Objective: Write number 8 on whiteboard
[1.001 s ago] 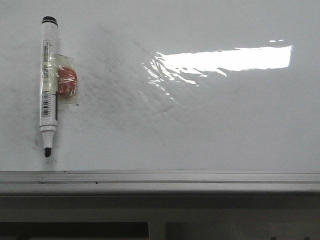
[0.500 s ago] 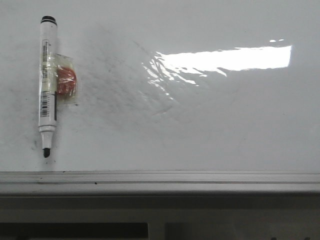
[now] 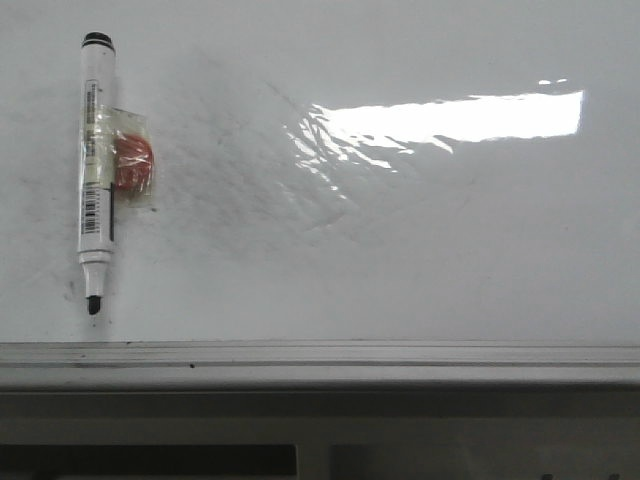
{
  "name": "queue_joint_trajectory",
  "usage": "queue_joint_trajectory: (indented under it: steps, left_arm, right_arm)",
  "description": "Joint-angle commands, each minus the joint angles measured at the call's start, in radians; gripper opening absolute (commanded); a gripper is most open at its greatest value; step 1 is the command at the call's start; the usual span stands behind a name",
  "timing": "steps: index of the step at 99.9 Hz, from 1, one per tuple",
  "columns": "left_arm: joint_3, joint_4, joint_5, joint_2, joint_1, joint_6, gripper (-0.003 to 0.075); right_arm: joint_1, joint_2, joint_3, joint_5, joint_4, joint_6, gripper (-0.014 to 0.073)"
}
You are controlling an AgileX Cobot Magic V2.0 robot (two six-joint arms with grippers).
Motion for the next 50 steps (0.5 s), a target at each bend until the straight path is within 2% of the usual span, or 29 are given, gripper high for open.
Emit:
queue_joint_trajectory:
  steps: [1, 14, 21, 38, 50]
  left_arm:
    - [-0.036, -0.021, -0.076, 0.038, -0.006, -0.011, 0.0068]
    - [-0.033, -0.076, -0.154, 0.078, -0.006, -0.011, 0.0288]
    - [-0.033, -0.096, -0.205, 0.102, -0.006, -0.011, 0.036]
    - [-0.033, -0.116, -0.269, 0.156, -0.018, -0.011, 0.0379]
    - [-0.033, -0.117, -0.273, 0.192, -0.086, -0.011, 0.0379]
  right_arm:
    - [0.0, 0.018, -0.037, -0.086, 0.004, -0.003, -0.0064]
    - [0.0, 0.018, -0.037, -0.086, 0.004, -0.003, -0.0064]
    - [0.0, 0.018, -0.037, -0.086, 0.004, -0.003, -0.0064]
    - [0.0, 0.018, -0.035, -0.086, 0.004, -0.003, -0.0064]
    - [0.0, 0.018, -0.035, -0.086, 0.004, -0.003, -0.0064]
